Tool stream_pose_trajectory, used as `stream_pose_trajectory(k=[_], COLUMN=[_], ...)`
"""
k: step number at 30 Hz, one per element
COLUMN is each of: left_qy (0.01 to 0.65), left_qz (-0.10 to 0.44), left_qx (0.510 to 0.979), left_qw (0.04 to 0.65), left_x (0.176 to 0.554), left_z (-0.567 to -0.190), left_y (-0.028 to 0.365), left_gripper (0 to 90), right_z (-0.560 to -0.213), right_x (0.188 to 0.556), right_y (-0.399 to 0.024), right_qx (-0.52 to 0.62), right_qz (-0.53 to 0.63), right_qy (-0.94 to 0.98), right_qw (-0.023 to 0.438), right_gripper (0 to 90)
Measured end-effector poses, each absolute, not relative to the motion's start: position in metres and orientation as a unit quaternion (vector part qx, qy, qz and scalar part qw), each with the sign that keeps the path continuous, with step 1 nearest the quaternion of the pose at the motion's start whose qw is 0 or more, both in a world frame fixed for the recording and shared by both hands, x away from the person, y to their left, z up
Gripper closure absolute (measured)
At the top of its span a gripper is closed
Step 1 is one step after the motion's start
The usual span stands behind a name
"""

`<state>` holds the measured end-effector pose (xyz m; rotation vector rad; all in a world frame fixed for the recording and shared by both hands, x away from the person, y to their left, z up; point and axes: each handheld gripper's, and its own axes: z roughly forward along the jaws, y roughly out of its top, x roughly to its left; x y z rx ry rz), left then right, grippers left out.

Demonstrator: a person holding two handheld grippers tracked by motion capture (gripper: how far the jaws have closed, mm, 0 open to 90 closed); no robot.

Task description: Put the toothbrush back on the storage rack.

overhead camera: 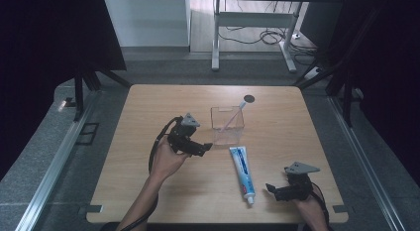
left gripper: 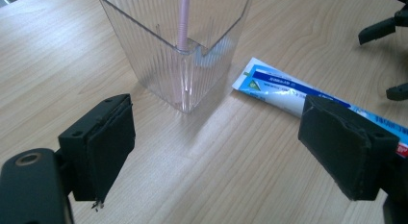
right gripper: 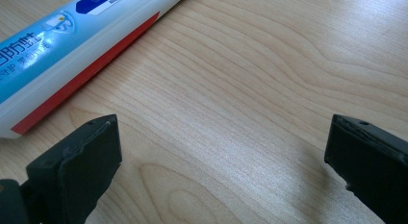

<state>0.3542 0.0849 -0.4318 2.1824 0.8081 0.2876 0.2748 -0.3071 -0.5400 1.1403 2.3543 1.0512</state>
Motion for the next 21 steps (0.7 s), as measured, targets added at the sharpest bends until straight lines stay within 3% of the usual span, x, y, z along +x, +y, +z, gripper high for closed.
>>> stream_pose_trajectory(k=[21], left_qy=[0.309], left_qz=[0.11], left_qx=[0.852], left_qw=[0.408], left_x=[0.322], left_z=[-0.476], left_y=[0.107], left_gripper=[13.0], right_z=[-0.539], right_x=[0.274], right_y=[-0.305], right_qx=[0.394], right_qz=[0.37], right_qy=[0.825], right_qw=[0.163], right_gripper=[0.0])
